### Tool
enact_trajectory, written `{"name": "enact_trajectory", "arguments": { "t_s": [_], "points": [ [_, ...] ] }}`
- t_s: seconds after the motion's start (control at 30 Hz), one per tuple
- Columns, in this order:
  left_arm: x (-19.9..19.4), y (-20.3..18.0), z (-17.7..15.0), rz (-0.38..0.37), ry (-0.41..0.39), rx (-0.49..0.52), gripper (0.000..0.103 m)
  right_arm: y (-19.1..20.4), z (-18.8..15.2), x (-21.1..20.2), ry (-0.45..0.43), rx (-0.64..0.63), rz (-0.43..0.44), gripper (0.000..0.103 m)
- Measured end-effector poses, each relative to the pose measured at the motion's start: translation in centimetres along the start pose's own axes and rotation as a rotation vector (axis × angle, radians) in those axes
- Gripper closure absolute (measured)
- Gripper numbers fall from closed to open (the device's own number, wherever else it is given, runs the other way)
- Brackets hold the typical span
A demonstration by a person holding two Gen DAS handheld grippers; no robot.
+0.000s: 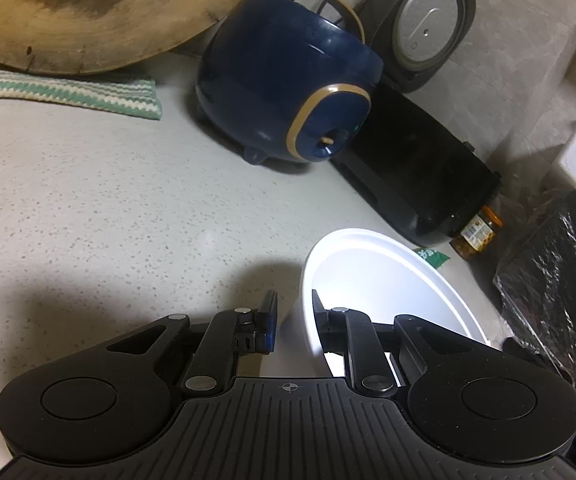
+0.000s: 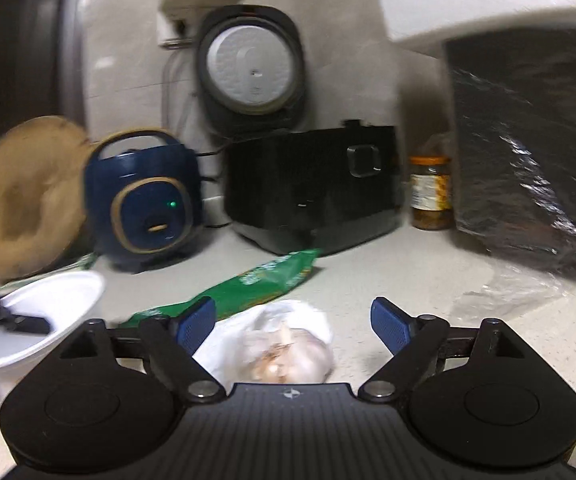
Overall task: Collect trash
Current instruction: 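Lift the garlic bulb with the right gripper while the left gripper holds the bowl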
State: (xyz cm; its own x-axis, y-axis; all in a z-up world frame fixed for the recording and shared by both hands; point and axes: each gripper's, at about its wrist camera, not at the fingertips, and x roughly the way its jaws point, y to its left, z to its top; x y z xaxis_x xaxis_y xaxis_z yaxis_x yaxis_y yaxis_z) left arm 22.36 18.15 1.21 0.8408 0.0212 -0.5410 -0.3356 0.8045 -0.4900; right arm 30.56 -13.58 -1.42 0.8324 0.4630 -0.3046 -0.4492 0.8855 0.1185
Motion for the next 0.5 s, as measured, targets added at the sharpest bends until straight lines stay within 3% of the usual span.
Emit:
{"name": "enact_trajectory", "arguments": {
  "t_s": [0.07,0.27,0.33,0.5],
  "points": [
    [0.0,0.0,0.0,-0.003,0.001,0.003,0.086,0.2,-0.4,1.1,0.050,-0.017,0.002,0.032],
    [0.1,-0.1,0.0,-0.007,0.005,0.010,0.086,1.4,-2.2,3.8,0.129,-0.100,-0.052,0.033],
    [0.2,0.1,0.0,-0.005,0.009,0.002,0.086,1.6,-2.2,4.4,0.140,-0.114,-0.055,0.046],
    [0.3,0.1,0.0,-0.013,0.014,-0.007,0.086,1.8,-1.2,3.1,0.086,-0.103,-0.063,0.046]
  ]
}}
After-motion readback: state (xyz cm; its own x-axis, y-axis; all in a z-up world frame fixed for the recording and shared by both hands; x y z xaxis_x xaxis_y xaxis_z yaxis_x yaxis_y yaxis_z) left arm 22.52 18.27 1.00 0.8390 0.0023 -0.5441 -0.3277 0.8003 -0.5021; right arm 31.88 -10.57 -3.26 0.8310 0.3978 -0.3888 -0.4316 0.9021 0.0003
